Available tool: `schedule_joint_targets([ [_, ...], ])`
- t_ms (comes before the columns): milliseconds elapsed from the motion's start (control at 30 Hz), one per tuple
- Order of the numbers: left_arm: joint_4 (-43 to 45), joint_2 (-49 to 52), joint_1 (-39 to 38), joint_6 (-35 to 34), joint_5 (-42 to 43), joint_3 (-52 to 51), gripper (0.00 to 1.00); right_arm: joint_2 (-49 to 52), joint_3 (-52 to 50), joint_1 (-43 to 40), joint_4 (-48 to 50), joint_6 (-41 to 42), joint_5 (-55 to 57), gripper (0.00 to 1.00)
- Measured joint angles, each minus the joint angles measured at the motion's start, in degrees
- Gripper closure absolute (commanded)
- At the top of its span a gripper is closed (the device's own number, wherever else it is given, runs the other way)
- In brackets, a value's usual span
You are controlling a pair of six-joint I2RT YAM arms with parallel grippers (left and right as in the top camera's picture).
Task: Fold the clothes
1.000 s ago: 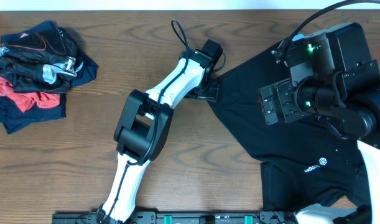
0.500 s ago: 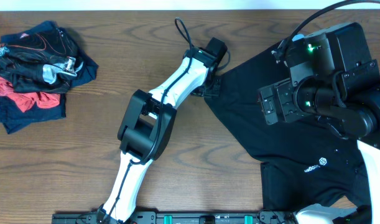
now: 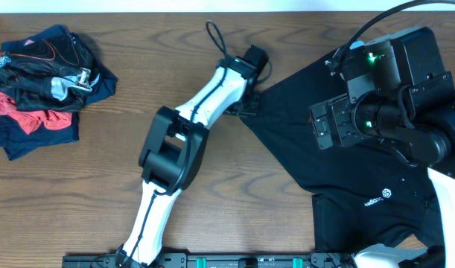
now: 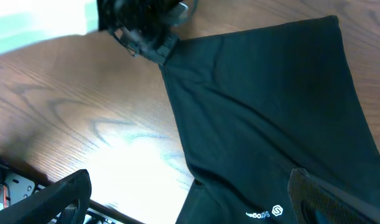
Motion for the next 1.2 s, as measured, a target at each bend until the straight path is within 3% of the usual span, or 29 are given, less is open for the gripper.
schedule_joint_targets([
  [600, -5.07, 0.00, 23.76, -1.44, -0.96, 0.02, 0.94, 0.11, 0.00, 0.00, 0.00, -0.02, 0.00, 0.01],
  [1000, -7.50, 0.00, 33.35, -1.42, -1.20, 0.02, 0.94, 5.70, -0.98, -0.59, 0.07, 1.77, -0.15, 0.01],
  [1033, -7.56, 0.00, 33.55, -1.42, -1.20, 0.02, 0.88, 6.56, -2.03, -0.92, 0.02, 2.14, -0.20, 0.01],
  [1100, -7.85, 0.00, 33.64, -0.98, -1.29, 0.02, 0.65, 7.98, -4.61, -1.40, 0.13, 2.64, -0.44, 0.01],
  [1200, -8.35, 0.00, 33.62, -1.40, -1.60, 0.02, 0.56, 10.84, -11.80, -1.60, 1.09, 4.15, -1.49, 0.01],
])
